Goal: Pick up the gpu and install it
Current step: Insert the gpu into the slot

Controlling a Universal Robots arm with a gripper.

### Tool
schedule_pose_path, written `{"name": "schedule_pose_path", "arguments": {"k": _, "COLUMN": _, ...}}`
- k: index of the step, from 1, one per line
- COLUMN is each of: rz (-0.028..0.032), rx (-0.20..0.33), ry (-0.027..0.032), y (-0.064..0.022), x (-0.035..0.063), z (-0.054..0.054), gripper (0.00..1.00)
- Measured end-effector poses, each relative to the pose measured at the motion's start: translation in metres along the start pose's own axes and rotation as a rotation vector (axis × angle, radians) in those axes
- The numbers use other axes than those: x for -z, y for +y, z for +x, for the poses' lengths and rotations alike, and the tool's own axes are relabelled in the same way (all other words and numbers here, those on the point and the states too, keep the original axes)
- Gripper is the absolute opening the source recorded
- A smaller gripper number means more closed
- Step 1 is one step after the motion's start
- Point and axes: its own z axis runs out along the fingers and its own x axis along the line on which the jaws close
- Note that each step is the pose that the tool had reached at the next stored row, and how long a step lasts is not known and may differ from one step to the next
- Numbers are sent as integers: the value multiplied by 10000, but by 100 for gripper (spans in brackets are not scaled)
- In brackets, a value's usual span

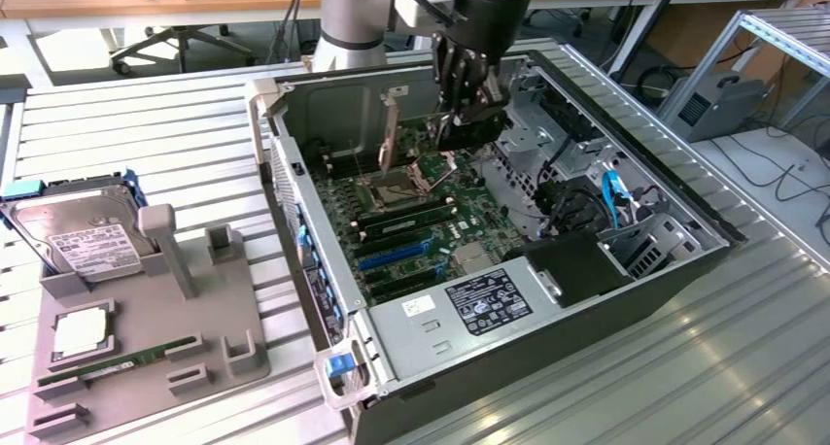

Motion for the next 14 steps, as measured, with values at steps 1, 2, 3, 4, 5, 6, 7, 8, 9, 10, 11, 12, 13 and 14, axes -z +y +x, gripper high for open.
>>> {"name": "schedule_pose_path", "arguments": {"k": 1, "rz": 0, "rx": 0, "ry": 0, "y": 3, "x": 0, "z": 0, "gripper": 27}}
{"name": "schedule_pose_path", "arguments": {"k": 2, "rz": 0, "rx": 0, "ry": 0, "y": 6, "x": -1, "z": 1, "gripper": 27}}
{"name": "schedule_pose_path", "arguments": {"k": 3, "rz": 0, "rx": 0, "ry": 0, "y": 33, "x": -3, "z": 5, "gripper": 27}}
{"name": "schedule_pose_path", "arguments": {"k": 4, "rz": 0, "rx": 0, "ry": 1, "y": 39, "x": -4, "z": 5, "gripper": 27}}
{"name": "schedule_pose_path", "arguments": {"k": 5, "rz": 0, "rx": 0, "ry": 0, "y": 57, "x": -8, "z": 23, "gripper": 27}}
{"name": "schedule_pose_path", "arguments": {"k": 6, "rz": -1, "rx": 0, "ry": 0, "y": 60, "x": -7, "z": 79, "gripper": 27}}
{"name": "schedule_pose_path", "arguments": {"k": 7, "rz": 1, "rx": -1, "ry": 0, "y": 59, "x": -6, "z": 112, "gripper": 27}}
{"name": "schedule_pose_path", "arguments": {"k": 8, "rz": 0, "rx": 0, "ry": 0, "y": 58, "x": -6, "z": 126, "gripper": 27}}
{"name": "schedule_pose_path", "arguments": {"k": 9, "rz": 0, "rx": -1, "ry": 0, "y": 58, "x": -6, "z": 143, "gripper": 27}}
{"name": "schedule_pose_path", "arguments": {"k": 10, "rz": 0, "rx": 0, "ry": 0, "y": 58, "x": -6, "z": 161, "gripper": 27}}
{"name": "schedule_pose_path", "arguments": {"k": 11, "rz": 0, "rx": -1, "ry": 0, "y": 57, "x": -6, "z": 186, "gripper": 27}}
{"name": "schedule_pose_path", "arguments": {"k": 12, "rz": 0, "rx": 0, "ry": 0, "y": 56, "x": -6, "z": 208, "gripper": 27}}
{"name": "schedule_pose_path", "arguments": {"k": 13, "rz": 0, "rx": 0, "ry": -1, "y": 56, "x": -6, "z": 229, "gripper": 27}}
{"name": "schedule_pose_path", "arguments": {"k": 14, "rz": 0, "rx": 0, "ry": 0, "y": 56, "x": -5, "z": 238, "gripper": 27}}
